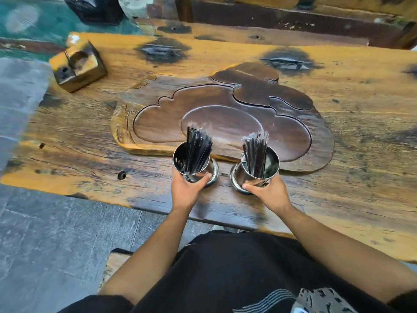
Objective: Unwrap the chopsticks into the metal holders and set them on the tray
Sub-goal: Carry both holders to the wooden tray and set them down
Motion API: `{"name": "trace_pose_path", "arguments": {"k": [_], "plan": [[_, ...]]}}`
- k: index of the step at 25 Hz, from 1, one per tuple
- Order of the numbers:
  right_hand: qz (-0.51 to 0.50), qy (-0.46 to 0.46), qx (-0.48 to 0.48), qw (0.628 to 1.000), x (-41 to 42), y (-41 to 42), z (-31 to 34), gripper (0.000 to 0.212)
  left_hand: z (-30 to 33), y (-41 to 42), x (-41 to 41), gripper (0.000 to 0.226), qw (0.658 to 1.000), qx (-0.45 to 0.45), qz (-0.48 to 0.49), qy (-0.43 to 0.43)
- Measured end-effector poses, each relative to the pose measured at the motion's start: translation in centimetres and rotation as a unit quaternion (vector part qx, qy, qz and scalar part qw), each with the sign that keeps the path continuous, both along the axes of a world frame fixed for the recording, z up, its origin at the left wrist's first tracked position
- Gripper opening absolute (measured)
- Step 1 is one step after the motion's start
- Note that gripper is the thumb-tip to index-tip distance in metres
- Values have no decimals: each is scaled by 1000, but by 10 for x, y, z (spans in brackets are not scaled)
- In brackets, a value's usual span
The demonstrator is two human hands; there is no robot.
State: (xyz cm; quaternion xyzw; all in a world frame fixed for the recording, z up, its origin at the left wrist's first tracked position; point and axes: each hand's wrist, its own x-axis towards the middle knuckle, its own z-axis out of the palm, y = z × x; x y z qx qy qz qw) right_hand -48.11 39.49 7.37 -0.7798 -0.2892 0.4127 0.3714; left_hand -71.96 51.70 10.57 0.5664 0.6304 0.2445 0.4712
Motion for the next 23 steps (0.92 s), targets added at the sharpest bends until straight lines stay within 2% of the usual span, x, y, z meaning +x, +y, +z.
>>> {"name": "trace_pose_path", "arguments": {"k": [5, 8, 12, 16, 19, 23], "plan": [[4, 23, 20, 1000, 8, 42, 11, 75, 12, 36, 10, 93, 1000, 28, 8, 6], [-3, 18, 36, 999, 13, 68, 18, 77, 20, 59, 19, 96, 999, 43, 5, -3], [-34, 12, 30, 999, 13, 98, 19, 61, 14, 98, 23, 82, 997, 69, -5, -23], [-89, -16, 20, 996, 4, 131, 19, 64, 9, 143, 23, 76, 996, 50, -67, -35], [-101, -22, 10, 995, -1, 154, 14, 53, 4, 174, 27, 83, 994, 34, -93, -40], [-129, -36, -14, 991, 3, 173, 4, 73, -8, 202, 36, 89, 992, 32, -124, -23]]}}
